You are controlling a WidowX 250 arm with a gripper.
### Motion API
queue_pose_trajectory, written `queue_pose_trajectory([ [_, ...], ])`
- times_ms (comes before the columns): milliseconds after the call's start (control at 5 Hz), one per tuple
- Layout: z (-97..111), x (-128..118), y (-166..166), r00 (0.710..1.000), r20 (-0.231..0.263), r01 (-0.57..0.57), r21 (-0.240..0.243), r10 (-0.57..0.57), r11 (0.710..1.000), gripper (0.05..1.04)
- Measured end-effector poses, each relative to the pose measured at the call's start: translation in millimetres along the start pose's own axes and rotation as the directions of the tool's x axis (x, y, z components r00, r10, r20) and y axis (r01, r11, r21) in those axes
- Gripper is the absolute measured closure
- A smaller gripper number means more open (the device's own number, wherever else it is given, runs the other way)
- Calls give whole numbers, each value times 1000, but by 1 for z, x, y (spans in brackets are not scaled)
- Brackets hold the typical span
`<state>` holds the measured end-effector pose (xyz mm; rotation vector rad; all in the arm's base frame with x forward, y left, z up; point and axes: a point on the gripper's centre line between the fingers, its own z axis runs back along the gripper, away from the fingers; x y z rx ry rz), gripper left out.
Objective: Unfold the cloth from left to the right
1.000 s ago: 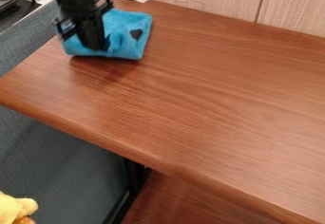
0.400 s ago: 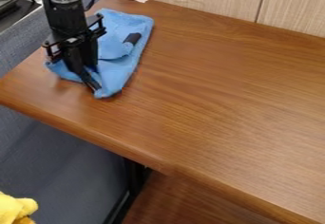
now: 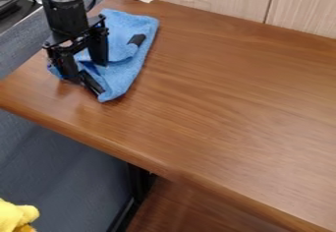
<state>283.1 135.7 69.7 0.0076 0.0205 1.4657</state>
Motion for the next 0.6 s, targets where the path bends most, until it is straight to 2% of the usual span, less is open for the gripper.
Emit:
queue_pose_trajectory([
  [200, 13, -5, -8, 1000, 1, 28, -12, -28, 1000, 80],
  [400, 43, -12, -19, 997, -4, 71, -92, -71, 993, 84],
  [600, 54, -12, -23, 993, 1, 119, -111, -120, 987, 84],
])
